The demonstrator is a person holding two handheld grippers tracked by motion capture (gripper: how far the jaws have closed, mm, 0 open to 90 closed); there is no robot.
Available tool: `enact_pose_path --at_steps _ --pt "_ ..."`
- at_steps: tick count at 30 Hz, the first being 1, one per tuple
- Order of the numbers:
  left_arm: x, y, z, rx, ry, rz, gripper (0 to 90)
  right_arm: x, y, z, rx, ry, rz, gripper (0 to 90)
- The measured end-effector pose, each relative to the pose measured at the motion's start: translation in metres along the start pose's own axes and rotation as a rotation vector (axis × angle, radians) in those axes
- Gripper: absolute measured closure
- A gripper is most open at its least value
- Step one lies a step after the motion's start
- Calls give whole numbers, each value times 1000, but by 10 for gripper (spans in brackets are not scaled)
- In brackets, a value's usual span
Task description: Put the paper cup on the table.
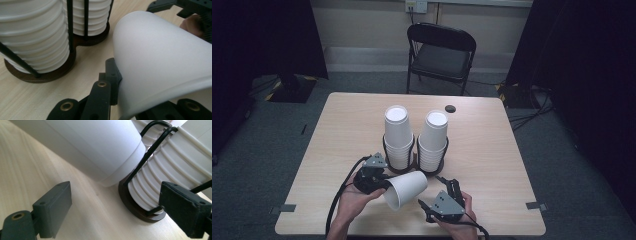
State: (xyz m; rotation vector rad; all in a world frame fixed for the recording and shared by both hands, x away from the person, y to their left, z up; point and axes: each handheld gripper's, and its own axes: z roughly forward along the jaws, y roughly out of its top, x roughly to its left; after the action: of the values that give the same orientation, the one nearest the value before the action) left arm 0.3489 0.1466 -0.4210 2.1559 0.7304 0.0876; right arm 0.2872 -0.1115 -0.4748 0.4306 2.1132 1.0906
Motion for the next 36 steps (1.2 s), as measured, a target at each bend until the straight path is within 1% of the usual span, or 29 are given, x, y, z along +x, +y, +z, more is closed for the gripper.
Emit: enact_pose_path --at_steps 3,4,5,6,7,8,9,11,12,13,14,15,16,17,18,19,20,21,22,23,24,25,29,31,33,36 --pt "0 1 0 10 -5 -7 865 2 1 6 13 -34 -20 108" --pt "0 2 0 24 -9 -7 865 3 2 7 15 -38 -29 108" --pt "1 2 0 42 -17 3 865 4 2 7 12 -33 -42 109" --pt "0 3 0 45 -17 -1 864 5 3 8 7 -21 -54 109" --pt "0 3 0 57 -19 3 865 7 4 8 10 -26 -69 109" --pt "-1 4 -1 59 -21 -1 865 9 5 8 13 -30 -83 109" --pt "-2 4 0 62 -25 -4 865 11 6 9 14 -6 -100 109" --pt "-4 6 1 82 -31 6 864 14 8 10 13 -13 -114 109" --pt "-4 7 2 91 -36 5 865 15 9 10 13 -10 -126 109" --pt "-5 8 3 103 -33 7 864 16 10 11 15 -27 -138 109" --pt "-5 9 4 112 -37 8 864 17 11 12 19 -34 -161 109" --pt "-5 9 5 115 -44 2 864 18 11 12 20 -26 -169 109" --pt "-4 10 6 122 -51 3 864 18 12 12 18 -32 -173 108" --pt "-4 11 7 129 -43 0 864 19 12 12 18 -35 -196 109" --pt "-4 12 7 130 -43 -1 864 20 13 12 15 -31 -202 146" --pt "-4 13 7 136 -47 6 864 20 13 12 16 -27 -207 157" --pt "-5 14 8 135 -49 2 864 21 14 12 18 -25 -224 140" --pt "-6 15 9 149 -50 11 864 21 15 12 10 -26 -232 136" --pt "-7 16 10 148 -50 4 864 22 16 13 14 -28 -243 138" --pt "-8 17 11 157 -50 7 864 22 16 12 20 -25 -257 139" --pt "-9 18 12 159 -54 7 863 24 18 13 4 -37 -272 132" --pt "-9 19 13 163 -59 12 863 25 19 12 6 -30 -281 138" --pt "-10 21 17 184 -74 14 863 29 21 13 -3 -30 -322 136" --pt "-10 23 20 196 -75 16 864 31 22 14 -10 -21 -345 133" --pt "-10 24 22 199 -82 17 863 33 25 15 -24 -19 -354 133" --pt "-11 25 25 210 -82 18 863 37 28 18 -36 -21 -379 132"
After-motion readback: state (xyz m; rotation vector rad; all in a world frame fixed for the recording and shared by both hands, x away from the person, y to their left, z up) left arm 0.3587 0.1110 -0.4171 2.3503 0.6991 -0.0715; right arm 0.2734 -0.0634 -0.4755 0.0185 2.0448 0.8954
